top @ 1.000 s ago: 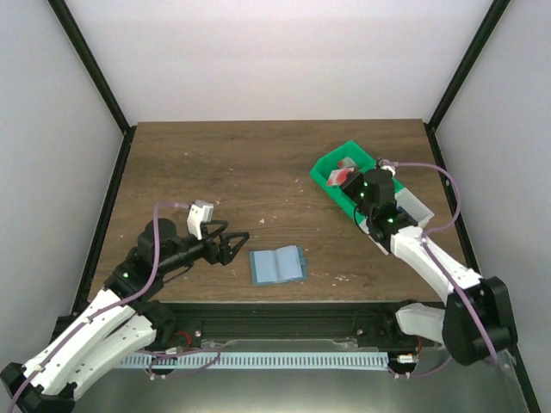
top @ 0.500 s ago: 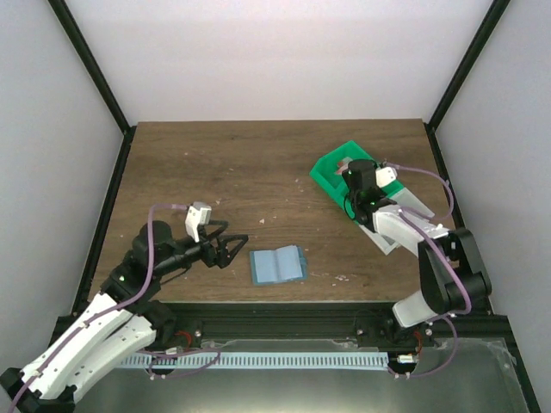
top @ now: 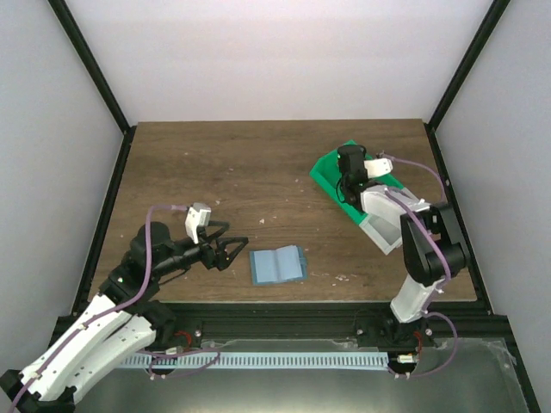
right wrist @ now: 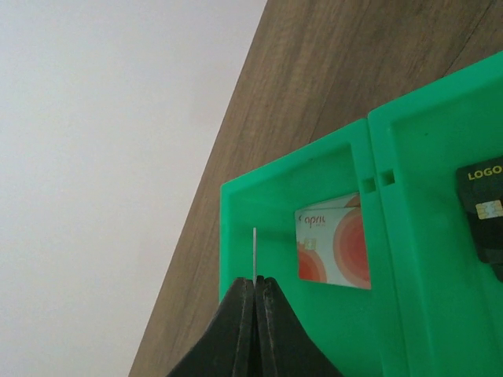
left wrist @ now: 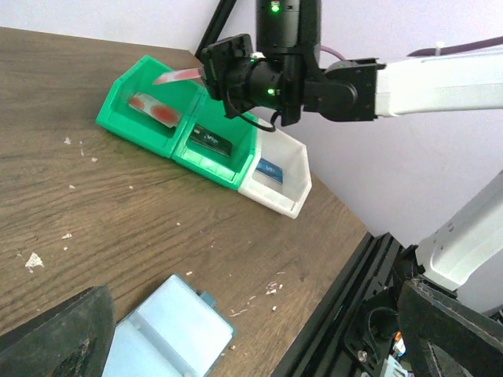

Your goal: Take the credit cards out of the card holder

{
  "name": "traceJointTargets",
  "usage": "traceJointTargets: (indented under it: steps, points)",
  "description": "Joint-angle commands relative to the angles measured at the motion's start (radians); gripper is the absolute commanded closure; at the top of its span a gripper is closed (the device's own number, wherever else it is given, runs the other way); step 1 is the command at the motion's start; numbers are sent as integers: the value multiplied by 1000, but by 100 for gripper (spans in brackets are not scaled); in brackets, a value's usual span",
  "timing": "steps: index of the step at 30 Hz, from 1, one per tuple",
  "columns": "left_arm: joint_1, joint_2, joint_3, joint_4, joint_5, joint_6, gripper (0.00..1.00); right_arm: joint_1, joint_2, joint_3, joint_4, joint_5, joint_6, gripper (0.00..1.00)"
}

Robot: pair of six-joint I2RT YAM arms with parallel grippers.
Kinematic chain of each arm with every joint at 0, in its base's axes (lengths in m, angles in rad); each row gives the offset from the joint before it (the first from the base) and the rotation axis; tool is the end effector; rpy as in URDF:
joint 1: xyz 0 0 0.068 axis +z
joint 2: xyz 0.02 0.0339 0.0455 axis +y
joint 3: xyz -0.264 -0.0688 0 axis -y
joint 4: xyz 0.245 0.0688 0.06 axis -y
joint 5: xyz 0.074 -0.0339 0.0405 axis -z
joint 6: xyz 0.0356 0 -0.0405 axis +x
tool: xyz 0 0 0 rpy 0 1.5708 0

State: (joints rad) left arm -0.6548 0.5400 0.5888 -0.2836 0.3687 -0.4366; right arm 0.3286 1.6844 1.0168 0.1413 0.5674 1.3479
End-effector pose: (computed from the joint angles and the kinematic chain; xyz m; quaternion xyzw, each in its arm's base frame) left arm 0.1029 -0.0952 0.2962 0.1969 0.7548 -0.4390 0.4458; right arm 0.3558 0.1011 0.2190 0.5278 0.6582 0.1938 0.5006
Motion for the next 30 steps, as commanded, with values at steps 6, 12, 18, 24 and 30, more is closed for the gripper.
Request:
traceJointTargets:
  steps: [6, 12, 18, 24, 30]
  points:
    - [1, -19, 2, 12, 24, 18, 0, -9, 112, 140, -89, 154, 59, 99]
    - [1, -19, 1, 12, 30, 18, 0, -8, 181, 197, -114, 176, 60, 100]
    - [0, -14, 1, 15, 51, 19, 0, -9, 254, 254, -142, 178, 51, 100]
    - [1, -15, 2, 10, 61, 19, 0, -22, 353, 360, -224, 197, 34, 100]
    - [-1, -13, 0, 11, 58, 19, 0, -25, 390, 428, -307, 219, 34, 87]
